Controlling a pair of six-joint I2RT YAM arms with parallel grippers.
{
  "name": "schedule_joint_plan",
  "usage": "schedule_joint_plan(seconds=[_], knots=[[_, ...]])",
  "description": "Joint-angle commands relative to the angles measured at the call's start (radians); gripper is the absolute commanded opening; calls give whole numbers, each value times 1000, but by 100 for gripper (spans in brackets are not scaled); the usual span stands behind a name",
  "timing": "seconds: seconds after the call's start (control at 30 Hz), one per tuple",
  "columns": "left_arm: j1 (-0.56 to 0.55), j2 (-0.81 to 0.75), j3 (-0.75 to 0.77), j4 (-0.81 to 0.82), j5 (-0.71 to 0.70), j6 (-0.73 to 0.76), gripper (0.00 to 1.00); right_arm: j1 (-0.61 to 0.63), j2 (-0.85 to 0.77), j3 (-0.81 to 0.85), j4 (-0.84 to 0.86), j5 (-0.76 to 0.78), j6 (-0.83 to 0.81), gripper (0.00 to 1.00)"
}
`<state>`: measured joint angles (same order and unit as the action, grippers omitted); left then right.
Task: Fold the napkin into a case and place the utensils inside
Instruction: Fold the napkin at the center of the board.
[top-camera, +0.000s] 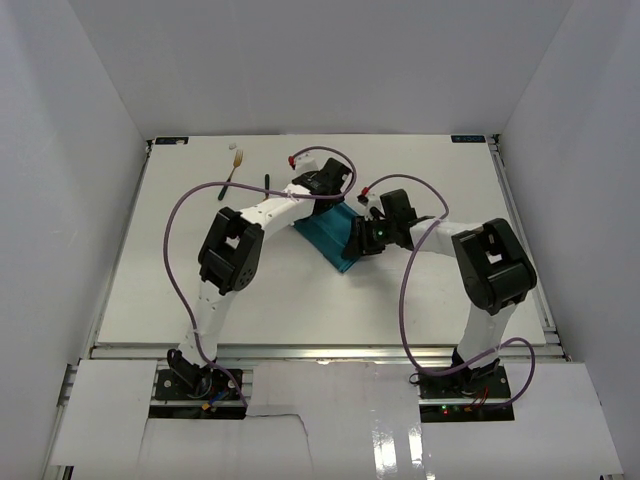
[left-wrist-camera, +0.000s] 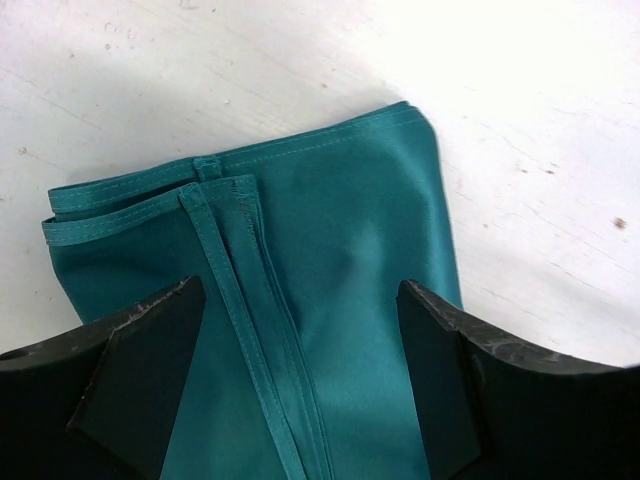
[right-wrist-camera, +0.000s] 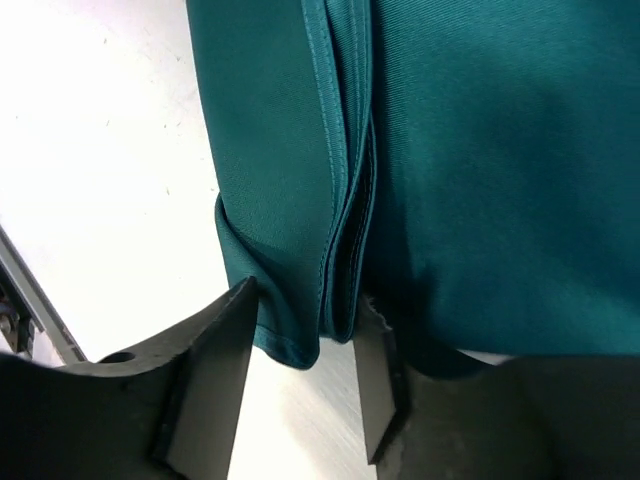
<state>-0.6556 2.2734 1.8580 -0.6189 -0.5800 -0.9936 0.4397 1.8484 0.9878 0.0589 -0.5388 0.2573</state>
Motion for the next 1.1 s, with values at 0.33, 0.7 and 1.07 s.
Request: schedule_joint_plan(seconds=[0.33, 0.7, 1.07], knots=[[-1, -210, -115, 67, 42, 58, 89, -1, -238, 43, -182, 203, -76, 49], [17, -216, -209, 77, 81, 33, 57, 70, -172, 55, -192, 103, -101, 8], [47, -147, -200, 79, 143, 35, 46, 50, 20, 115, -206, 215, -81, 8]])
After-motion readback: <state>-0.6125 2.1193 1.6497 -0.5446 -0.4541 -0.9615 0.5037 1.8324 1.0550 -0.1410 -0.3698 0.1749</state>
